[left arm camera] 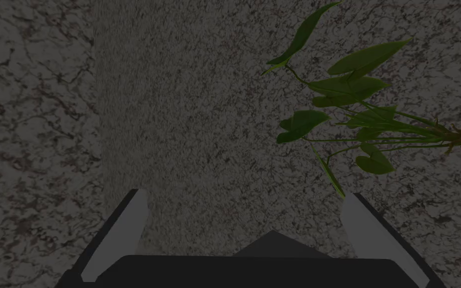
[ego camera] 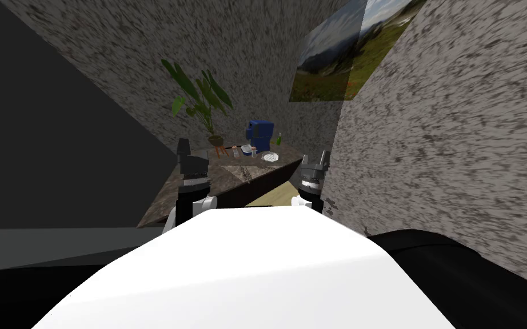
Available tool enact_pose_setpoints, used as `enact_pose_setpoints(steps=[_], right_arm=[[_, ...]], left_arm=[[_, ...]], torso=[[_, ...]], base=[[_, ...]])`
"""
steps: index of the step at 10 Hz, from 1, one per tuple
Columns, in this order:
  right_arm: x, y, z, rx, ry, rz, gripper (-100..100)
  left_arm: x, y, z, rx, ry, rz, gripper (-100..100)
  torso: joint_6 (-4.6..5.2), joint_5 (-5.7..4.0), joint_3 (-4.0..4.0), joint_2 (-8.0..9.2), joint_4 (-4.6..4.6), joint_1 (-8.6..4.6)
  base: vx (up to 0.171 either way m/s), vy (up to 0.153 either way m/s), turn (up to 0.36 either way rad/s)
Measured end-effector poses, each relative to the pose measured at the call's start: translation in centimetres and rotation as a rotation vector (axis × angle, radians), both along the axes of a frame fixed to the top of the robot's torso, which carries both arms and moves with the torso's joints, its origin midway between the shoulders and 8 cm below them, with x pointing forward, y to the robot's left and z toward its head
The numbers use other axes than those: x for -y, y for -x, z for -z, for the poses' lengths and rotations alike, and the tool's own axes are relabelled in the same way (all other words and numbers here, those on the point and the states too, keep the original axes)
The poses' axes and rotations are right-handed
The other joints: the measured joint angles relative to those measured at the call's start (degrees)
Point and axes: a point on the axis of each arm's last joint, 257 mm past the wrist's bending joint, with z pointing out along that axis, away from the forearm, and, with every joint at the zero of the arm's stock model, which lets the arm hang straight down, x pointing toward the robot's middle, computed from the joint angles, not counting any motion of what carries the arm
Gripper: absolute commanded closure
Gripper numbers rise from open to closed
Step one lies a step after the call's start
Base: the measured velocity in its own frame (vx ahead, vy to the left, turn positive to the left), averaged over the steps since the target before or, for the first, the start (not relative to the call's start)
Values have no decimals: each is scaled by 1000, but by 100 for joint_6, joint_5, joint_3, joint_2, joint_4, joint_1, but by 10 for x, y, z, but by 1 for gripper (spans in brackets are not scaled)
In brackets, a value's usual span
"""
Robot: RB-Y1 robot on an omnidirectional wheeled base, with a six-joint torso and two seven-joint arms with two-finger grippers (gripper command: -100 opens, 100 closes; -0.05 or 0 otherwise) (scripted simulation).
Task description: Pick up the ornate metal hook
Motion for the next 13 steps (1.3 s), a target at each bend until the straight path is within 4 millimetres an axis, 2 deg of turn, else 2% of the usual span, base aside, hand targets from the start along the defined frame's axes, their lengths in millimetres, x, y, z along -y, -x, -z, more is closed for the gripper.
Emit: enact_pose_setpoints(steps=[2, 5, 10, 13], right_arm=[[0, 0, 0, 0, 0, 0, 0], [0, 0, 0, 0, 0, 0, 0], [0, 0, 0, 0, 0, 0, 0], [0, 0, 0, 0, 0, 0, 0]], left_arm=[[0, -1, 9, -37, -32, 15, -100], [-7, -2, 35, -135, -70, 39, -100], [-25, 6, 77, -300, -82, 54, -100], [-42, 14, 105, -413, -77, 56, -100]], torso=[[1, 0, 0, 0, 0, 0], [1, 0, 0, -1, 0, -2], [-1, 0, 1, 2, 1, -1], [0, 0, 2, 3, 1, -1]], base=[[6, -8, -99], [6, -10, -118], [0, -8, -99], [-4, -9, -129]])
